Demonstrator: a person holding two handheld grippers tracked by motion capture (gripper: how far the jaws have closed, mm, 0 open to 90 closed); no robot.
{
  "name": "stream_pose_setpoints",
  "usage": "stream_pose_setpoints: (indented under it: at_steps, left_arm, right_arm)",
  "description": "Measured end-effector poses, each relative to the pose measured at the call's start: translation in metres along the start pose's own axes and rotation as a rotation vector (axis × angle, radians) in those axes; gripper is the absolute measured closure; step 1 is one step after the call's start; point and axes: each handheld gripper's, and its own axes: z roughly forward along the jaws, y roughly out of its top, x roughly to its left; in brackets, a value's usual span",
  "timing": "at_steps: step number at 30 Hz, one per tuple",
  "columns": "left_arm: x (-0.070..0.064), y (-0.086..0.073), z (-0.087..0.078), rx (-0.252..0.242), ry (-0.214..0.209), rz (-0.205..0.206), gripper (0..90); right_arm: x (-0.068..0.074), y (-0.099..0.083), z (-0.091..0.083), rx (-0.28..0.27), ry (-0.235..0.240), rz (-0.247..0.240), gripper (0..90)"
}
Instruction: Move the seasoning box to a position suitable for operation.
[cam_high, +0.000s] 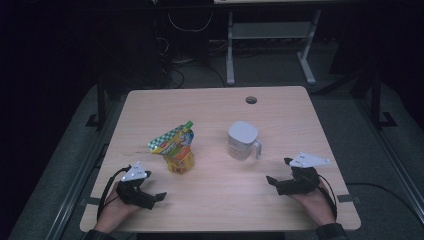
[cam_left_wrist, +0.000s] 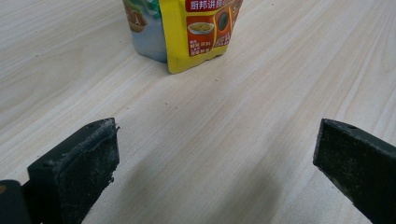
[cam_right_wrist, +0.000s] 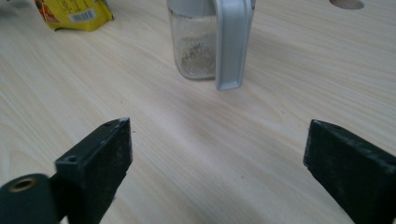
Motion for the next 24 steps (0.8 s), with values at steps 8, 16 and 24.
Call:
stream_pose_setpoints:
  at_steps: [8, 16, 24]
  left_arm:
    - [0.001, 0.000, -0.001, -0.005, 0.001, 0.003, 0.0]
    - [0.000, 0.001, -0.001, -0.008, -0.001, 0.002, 0.0]
    - [0.000, 0.001, -0.001, -0.003, -0.004, 0.012, 0.0]
  right_arm:
    - [-0.005, 0.016, 0.010, -0.018, 0.027, -0.011, 13.6]
    - [-0.009, 0.029, 0.017, -0.032, 0.046, -0.011, 15.1]
    - [-0.015, 0.041, 0.025, -0.048, 0.087, -0.020, 23.6]
